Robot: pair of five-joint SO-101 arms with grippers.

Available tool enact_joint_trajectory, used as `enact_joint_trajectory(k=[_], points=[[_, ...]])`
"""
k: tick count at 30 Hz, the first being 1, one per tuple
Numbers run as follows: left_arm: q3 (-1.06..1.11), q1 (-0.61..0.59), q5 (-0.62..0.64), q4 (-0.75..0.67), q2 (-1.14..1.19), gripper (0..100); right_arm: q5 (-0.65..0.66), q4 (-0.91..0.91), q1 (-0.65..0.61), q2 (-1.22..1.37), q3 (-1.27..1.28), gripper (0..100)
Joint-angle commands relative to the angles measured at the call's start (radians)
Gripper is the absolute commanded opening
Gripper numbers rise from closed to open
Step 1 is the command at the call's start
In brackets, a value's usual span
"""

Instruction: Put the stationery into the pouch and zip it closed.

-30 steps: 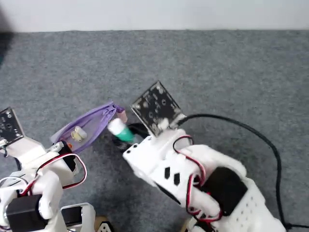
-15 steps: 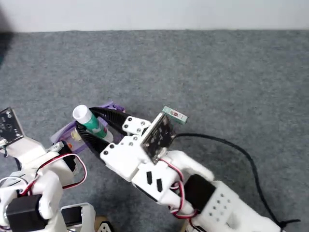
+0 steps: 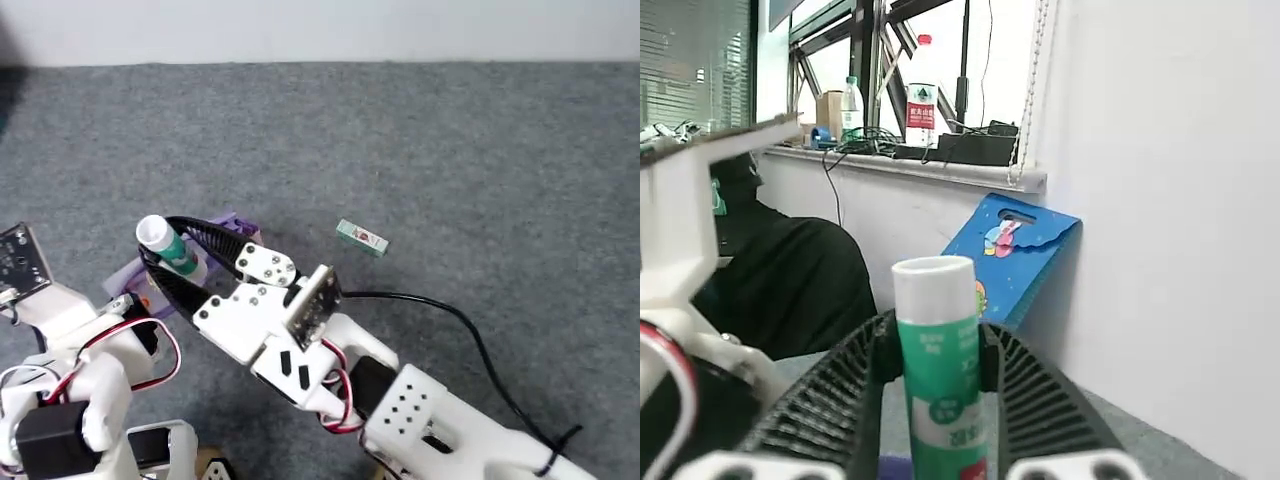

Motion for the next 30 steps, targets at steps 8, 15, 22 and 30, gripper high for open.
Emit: enact_joint_trajectory(k=[8, 15, 22, 30], points=[[0.03, -0.008, 0.014, 0.008, 0.009, 1, 0.014, -0.024, 0.039, 0.128, 0.003, 0.9], [0.03, -0.008, 0.014, 0.008, 0.009, 1, 0.015, 0.245, 0.093, 0.004, 0.005, 6.6], [0.03, -0.003, 0.014, 0.006, 0.009, 1, 0.014, 0.46, 0.087, -0.166, 0.006, 17.6], [0.03, -0.002, 0.014, 0.006, 0.009, 1, 0.012, 0.472, 0.085, -0.211, 0.011, 3.3]])
